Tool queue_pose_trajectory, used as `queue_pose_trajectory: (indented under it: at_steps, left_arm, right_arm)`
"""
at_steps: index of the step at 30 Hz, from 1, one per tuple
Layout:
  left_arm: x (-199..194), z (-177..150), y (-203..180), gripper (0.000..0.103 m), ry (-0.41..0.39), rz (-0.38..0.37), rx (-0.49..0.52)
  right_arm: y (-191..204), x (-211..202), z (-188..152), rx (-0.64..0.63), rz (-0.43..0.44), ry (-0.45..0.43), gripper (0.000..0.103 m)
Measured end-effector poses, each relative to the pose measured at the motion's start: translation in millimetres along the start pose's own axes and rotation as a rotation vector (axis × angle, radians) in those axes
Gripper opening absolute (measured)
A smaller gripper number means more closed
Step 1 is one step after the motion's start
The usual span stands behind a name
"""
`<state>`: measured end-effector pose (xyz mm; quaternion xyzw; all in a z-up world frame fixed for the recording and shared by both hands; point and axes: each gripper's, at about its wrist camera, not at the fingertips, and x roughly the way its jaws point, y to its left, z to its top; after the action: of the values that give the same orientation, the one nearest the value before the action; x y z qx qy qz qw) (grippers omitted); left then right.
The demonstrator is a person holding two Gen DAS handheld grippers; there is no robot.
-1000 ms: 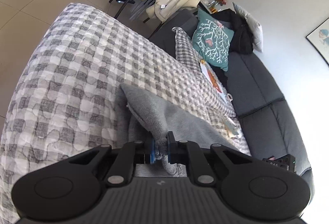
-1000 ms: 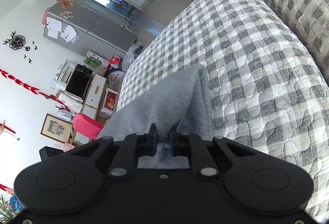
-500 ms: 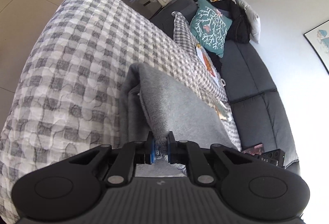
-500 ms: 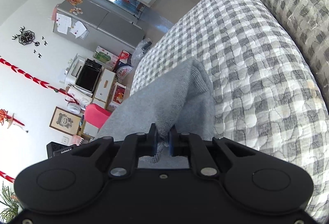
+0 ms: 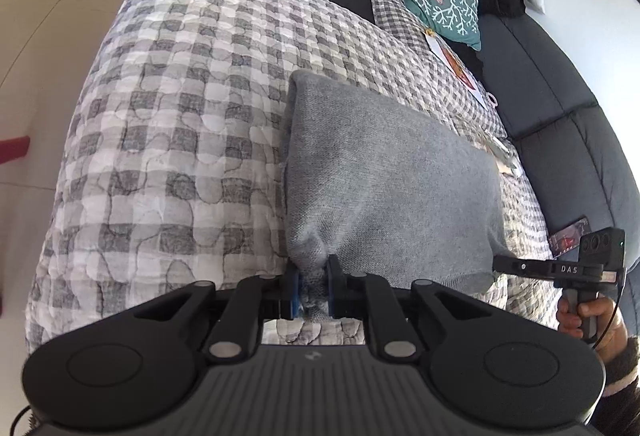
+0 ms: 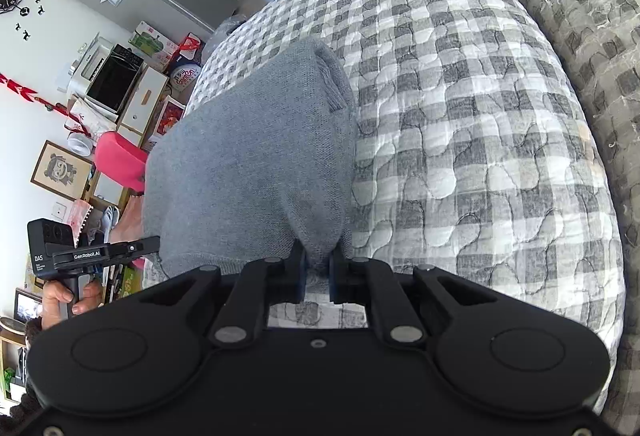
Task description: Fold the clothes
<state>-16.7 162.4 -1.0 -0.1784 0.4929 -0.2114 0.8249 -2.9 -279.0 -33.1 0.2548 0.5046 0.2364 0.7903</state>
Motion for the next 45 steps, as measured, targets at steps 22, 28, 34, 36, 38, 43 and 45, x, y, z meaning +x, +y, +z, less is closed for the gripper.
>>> queue_pose_trajectory:
  at_steps: [22,28,34,36,38,43,45]
  left_arm:
    - [97.4,-0.9,-95.5,0.027,-0.385,0.24,0.433]
    - [84.4,-10.2,-109.3,0.027,-0.456,0.257,0.449]
    - [65.0,-7.8,-123.1,0.027,-0.577,0.238,0.438]
    - [68.9,-3.2,-119.8,0.027,-0.589,0.264,0.42]
    - [74.3,2.5,-112.3,0.027,-0.584,0.285,0.384]
    - [85.4,5.4,-94.1,0.028,-0.551,0.326,0.368]
    - [92.1,2.4,-88.1,0.029,-0.539,0.347,0.379]
  right_arm:
    - [11.3,-16.2,-3.2,-0.078,-0.037,-0.046,0.056]
    - [57.9,-33.1,-13.6,-0.34,-0.306,-0.355,0.057]
    - [106.6,3.5,-32.2,-0.585,-0.386,-0.602,0.056]
    - [112.7,16.6,-31.2,-0.591,-0.366,-0.626,0.053]
    - [117.9,29.5,-28.3,-0.58,-0.361,-0.655,0.05]
    - [117.3,69.4,-15.5,-0.558,-0.376,-0.616,0.046]
    - [111.4,81.2,-9.3,-0.543,-0.41,-0.565,0.046]
